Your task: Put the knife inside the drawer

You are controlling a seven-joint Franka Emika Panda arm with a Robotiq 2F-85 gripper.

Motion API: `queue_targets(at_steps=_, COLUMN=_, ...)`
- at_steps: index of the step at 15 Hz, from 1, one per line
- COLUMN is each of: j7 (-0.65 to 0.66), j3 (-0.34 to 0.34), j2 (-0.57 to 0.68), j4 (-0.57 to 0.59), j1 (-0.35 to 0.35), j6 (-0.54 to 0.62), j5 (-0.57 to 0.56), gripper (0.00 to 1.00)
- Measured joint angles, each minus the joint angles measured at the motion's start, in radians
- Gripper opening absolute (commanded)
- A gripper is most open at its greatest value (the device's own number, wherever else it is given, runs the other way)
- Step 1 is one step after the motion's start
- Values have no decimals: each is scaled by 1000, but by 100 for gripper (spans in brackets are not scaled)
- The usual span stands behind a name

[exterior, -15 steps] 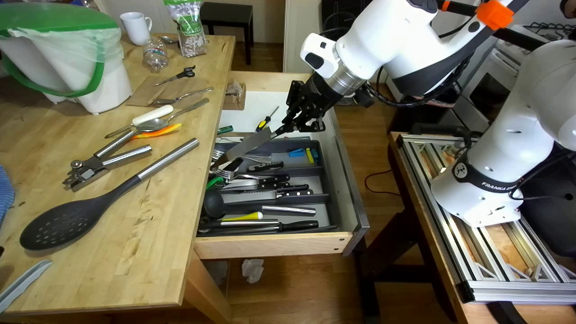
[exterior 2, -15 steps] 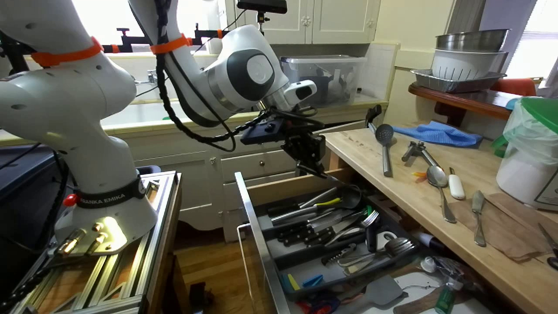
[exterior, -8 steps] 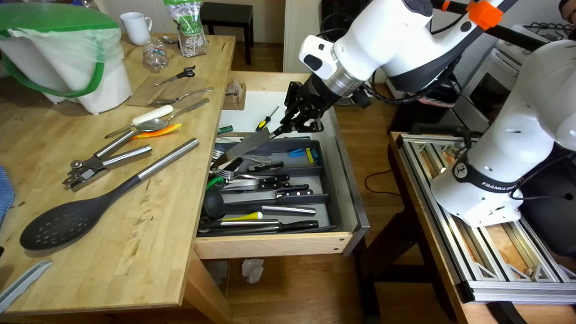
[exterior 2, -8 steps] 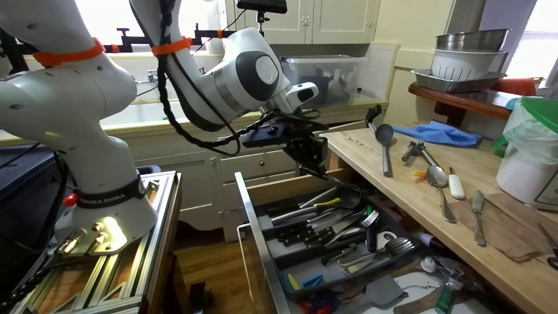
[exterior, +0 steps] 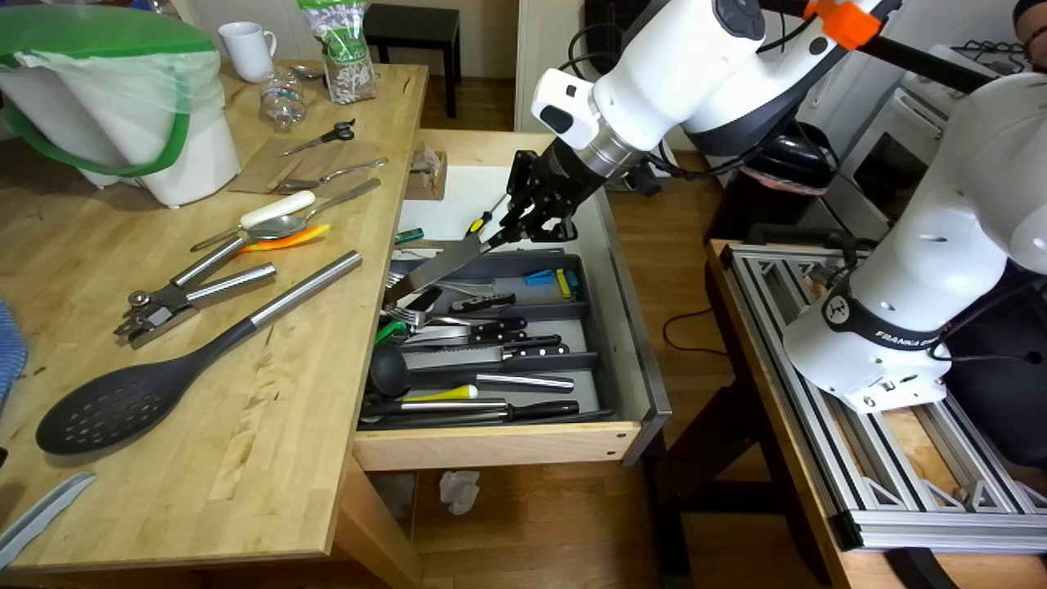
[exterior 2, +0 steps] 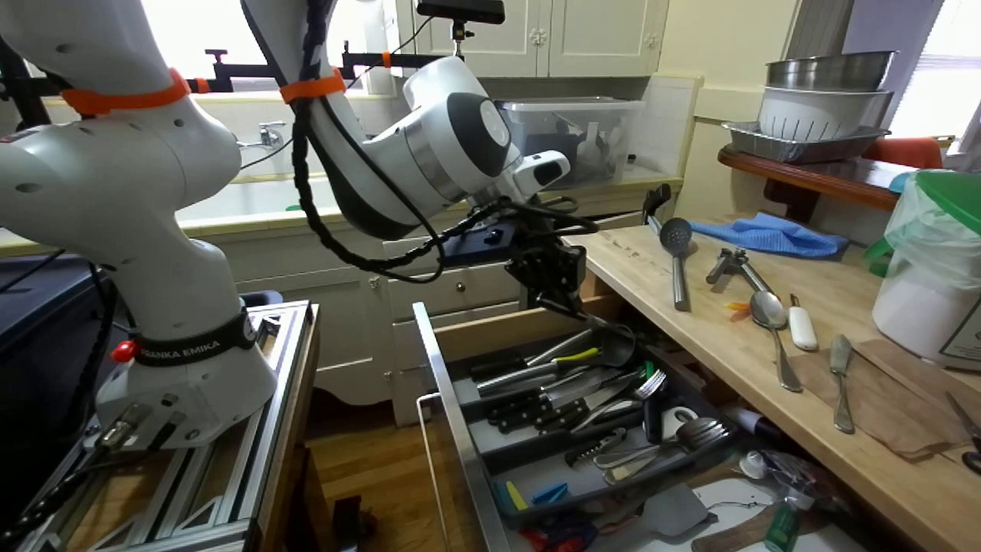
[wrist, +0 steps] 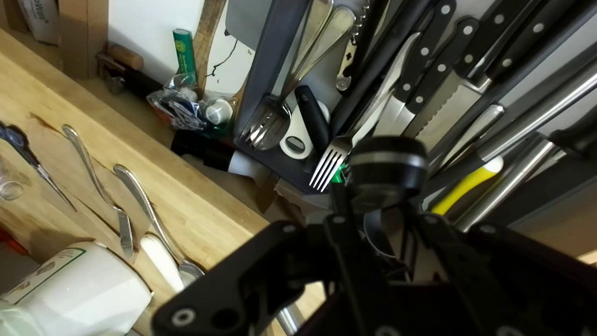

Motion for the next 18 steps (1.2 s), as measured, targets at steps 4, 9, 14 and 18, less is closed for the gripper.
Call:
queue_targets(at_steps=4, j7=89, j3=2, j2=42, j4=52, j1=1, j6=10, j5=-118, gripper=6)
queue_targets(at_steps=9, j7=204, j3=20, j2=109, j4=117, j1=5, j6=15, j5=-255, gripper=6)
queue_targets(at_steps=14, j7=341, j3=63, j2=174, j4=186, j1=-1, j6=15, j5=-393, gripper=6)
queue_targets(at_steps=18, j7=476, j3=132, j2=211, j4=242, j1=-38, j6=15, j5=-523, gripper=6)
